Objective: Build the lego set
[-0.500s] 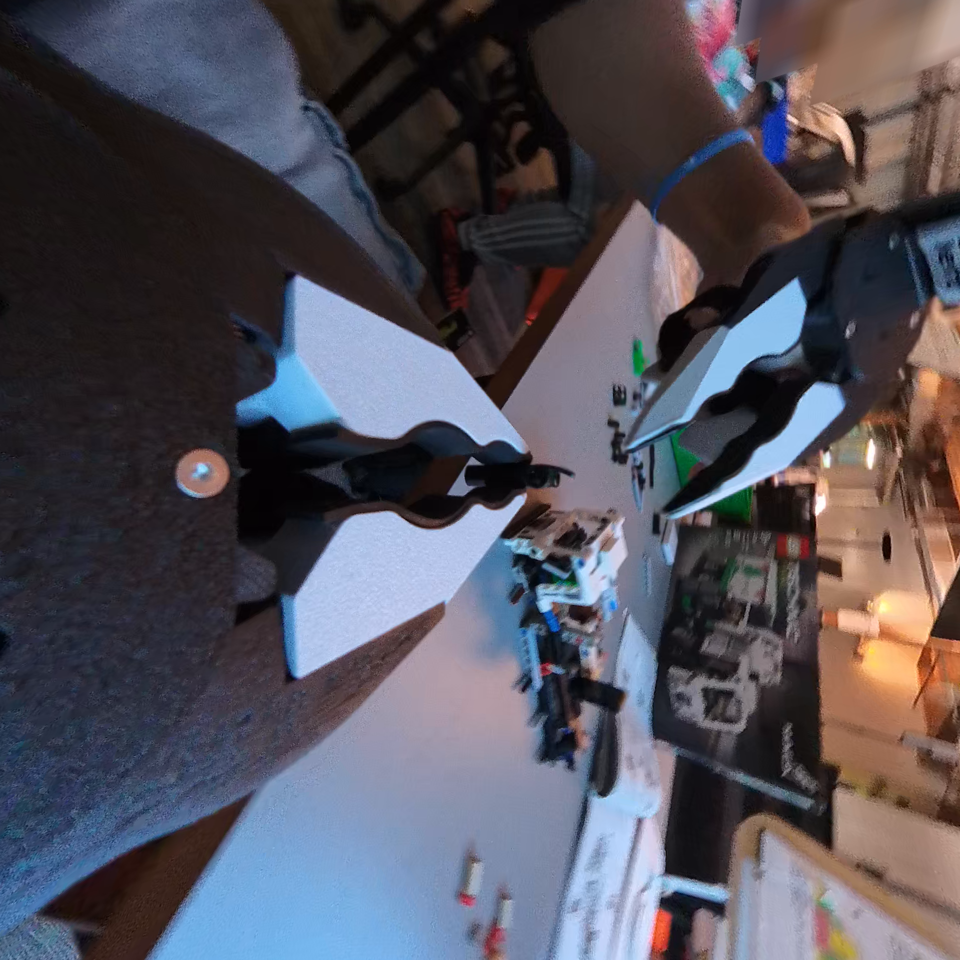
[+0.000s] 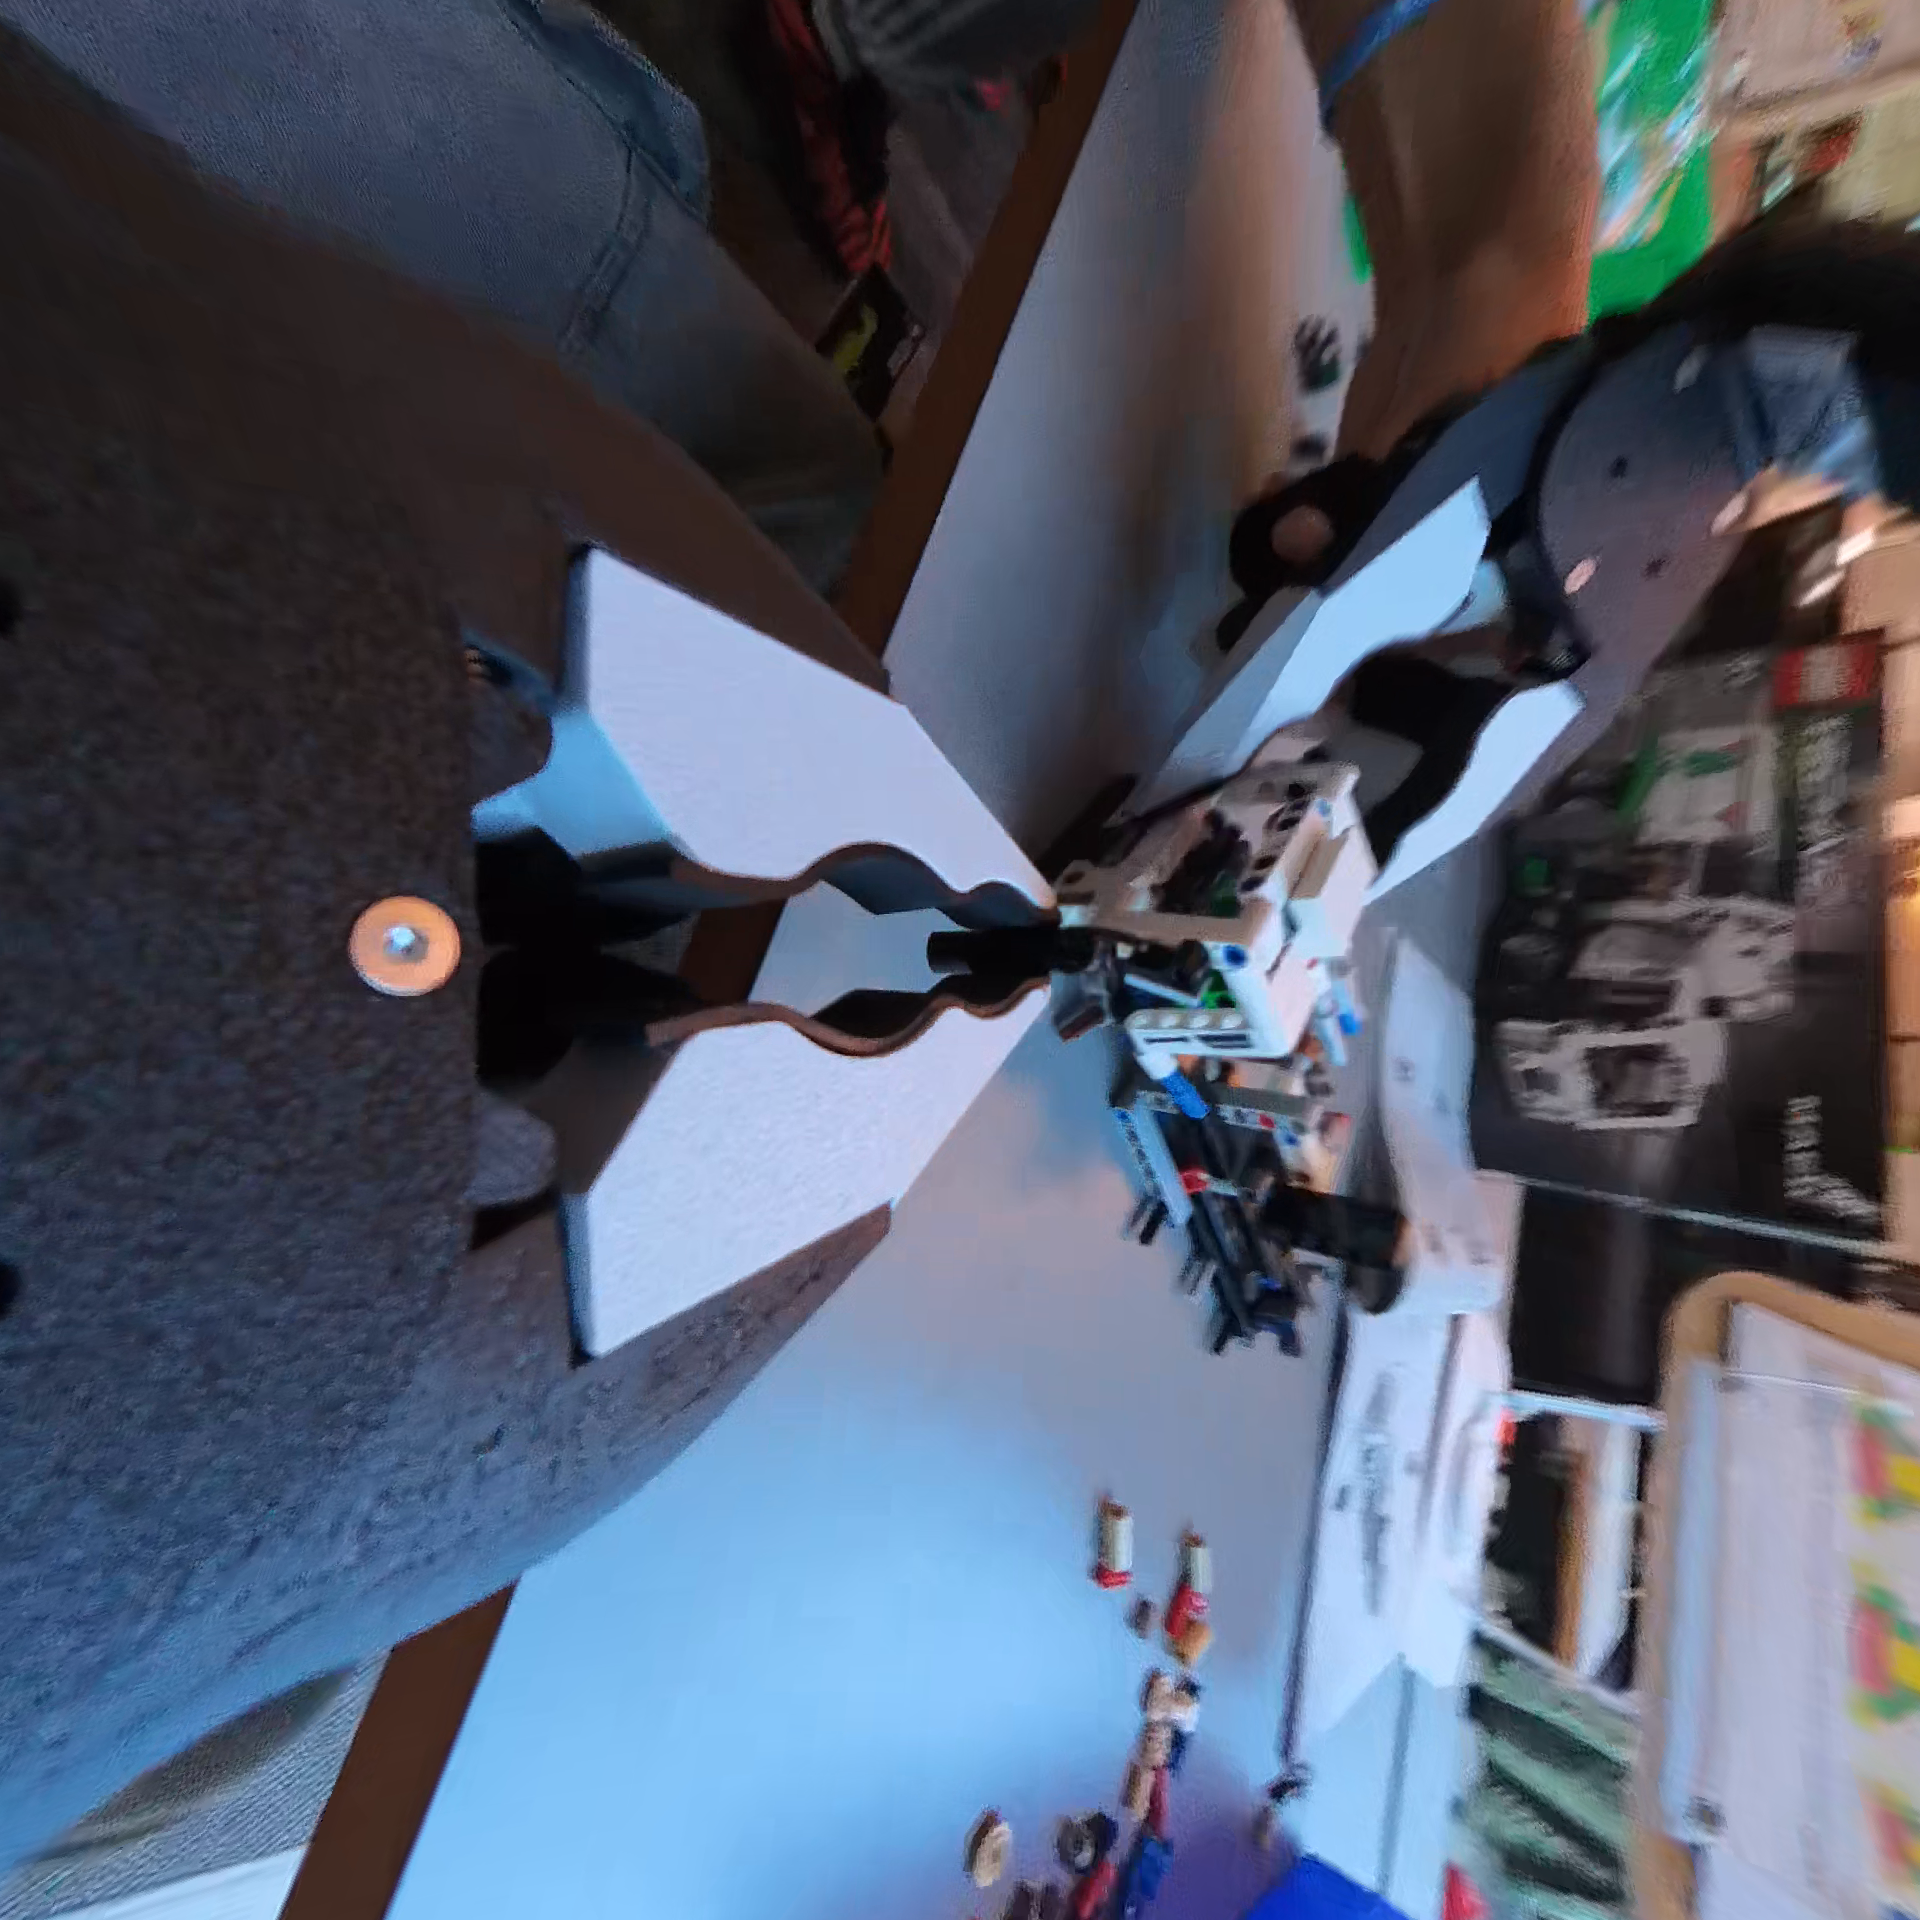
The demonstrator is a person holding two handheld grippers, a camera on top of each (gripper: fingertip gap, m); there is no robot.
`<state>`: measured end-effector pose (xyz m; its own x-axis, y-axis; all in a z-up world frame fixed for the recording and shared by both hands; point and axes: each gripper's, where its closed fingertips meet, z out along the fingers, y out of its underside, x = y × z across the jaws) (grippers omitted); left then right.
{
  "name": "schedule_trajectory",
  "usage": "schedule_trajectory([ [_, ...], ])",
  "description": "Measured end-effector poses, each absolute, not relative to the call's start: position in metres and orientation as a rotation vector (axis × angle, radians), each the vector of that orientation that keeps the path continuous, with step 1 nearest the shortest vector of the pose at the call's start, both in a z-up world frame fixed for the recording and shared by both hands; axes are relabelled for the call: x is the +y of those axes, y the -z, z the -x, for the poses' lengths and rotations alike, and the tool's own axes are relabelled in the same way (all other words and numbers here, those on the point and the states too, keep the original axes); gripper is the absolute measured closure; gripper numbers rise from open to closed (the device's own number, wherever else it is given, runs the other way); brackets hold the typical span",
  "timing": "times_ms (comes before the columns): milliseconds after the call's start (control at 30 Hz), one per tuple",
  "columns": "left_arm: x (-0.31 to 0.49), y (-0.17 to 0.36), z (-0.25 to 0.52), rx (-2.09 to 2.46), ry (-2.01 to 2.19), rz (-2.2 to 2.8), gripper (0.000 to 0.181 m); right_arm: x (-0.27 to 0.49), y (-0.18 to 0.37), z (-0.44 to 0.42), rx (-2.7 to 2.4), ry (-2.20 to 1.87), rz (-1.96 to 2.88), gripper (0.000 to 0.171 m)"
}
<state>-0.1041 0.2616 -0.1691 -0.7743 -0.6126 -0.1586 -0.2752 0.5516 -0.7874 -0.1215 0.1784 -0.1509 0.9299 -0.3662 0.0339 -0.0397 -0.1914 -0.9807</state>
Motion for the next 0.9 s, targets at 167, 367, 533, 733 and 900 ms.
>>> schedule_trajectory([
  [167, 0.251, 0.167, 0.093, 2.269, 1.083, 0.741, 0.119, 0.185, 0.16, 0.108, 0.374, 0.227, 1.798, 0.165],
  [367, 0.246, 0.157, 0.093, 2.237, 1.253, 0.913, 0.129, 0.182, 0.154, 0.101, 0.404, 0.168, 1.742, 0.165],
  [533, 0.247, 0.137, 0.101, 2.178, 1.544, 1.058, 0.13, 0.18, 0.142, 0.101, 0.409, -0.021, 1.642, 0.165],
  [733, 0.243, 0.127, 0.109, 2.156, 1.671, 1.044, 0.13, 0.185, 0.116, 0.115, 0.221, -0.134, 1.571, 0.165],
  [900, 0.244, 0.126, 0.109, 2.134, 1.651, 1.033, 0.13, 0.188, 0.117, 0.114, 0.175, -0.088, 1.604, 0.165],
])
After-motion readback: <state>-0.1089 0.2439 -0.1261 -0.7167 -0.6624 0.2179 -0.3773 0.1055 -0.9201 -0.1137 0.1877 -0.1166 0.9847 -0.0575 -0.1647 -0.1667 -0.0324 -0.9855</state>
